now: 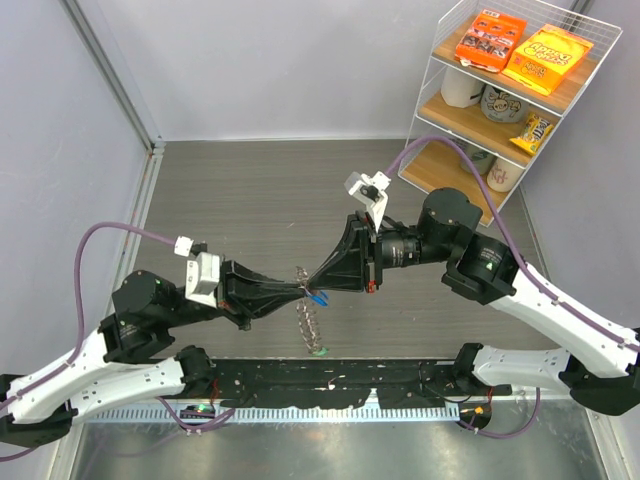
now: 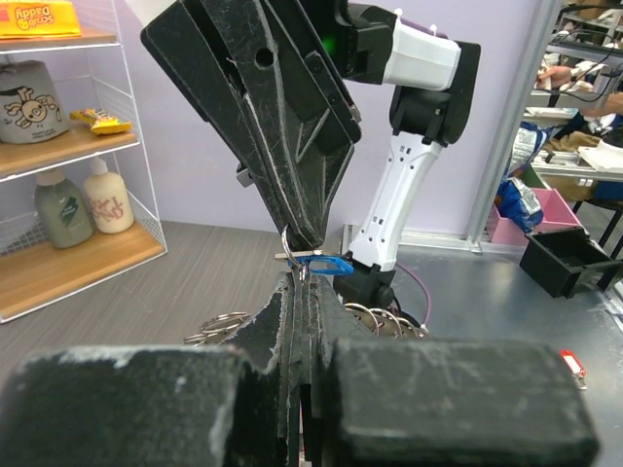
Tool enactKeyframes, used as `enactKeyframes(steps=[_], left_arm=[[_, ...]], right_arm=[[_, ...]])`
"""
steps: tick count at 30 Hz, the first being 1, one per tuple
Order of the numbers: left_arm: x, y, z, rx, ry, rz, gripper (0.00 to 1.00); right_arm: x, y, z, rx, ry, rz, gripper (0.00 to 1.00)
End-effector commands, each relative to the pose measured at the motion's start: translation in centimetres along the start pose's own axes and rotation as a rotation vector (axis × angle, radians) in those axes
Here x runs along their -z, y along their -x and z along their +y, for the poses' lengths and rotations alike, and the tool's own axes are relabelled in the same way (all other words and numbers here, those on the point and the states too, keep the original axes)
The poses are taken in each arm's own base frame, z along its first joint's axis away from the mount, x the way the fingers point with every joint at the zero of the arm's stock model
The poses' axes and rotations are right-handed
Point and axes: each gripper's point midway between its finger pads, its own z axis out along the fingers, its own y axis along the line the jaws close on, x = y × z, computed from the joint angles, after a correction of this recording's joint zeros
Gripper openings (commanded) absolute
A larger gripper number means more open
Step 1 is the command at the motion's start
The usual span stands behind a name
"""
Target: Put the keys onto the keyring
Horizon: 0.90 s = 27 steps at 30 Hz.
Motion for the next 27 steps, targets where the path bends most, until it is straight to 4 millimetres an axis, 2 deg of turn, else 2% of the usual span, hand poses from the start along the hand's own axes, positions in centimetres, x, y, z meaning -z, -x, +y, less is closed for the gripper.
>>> enactKeyframes(steps=[1, 9, 17, 22, 27], left_arm=[[-0.6, 0.4, 0.6, -0.03, 0.018, -0.022, 0.0], [-0.4, -0.2, 2.4, -0.066, 0.112, -0.041, 0.0], [-0.5, 0.2, 4.5, -0.17, 0.199, -0.104, 0.0], [-0.4, 1.3, 5.0, -0.242, 0.224, -0.192, 0.0], [0.5, 3.0, 4.4, -0.297, 0.216, -0.325, 0.0]], right_arm=[[-0.2, 2.1, 0.1, 0.005, -0.033, -0.062, 0.05], [-0.6, 2.1, -0.4, -0.074, -0.073, -0.051, 0.05], [-1.6, 1.8, -0.8, -0.154, -0.122, -0.039, 0.05], [-2.0, 1.8, -1.7, -0.21, -0.174, -0.057, 0.06], [-2.2, 1.9, -1.8, -0.239, -0.203, -0.069, 0.06]])
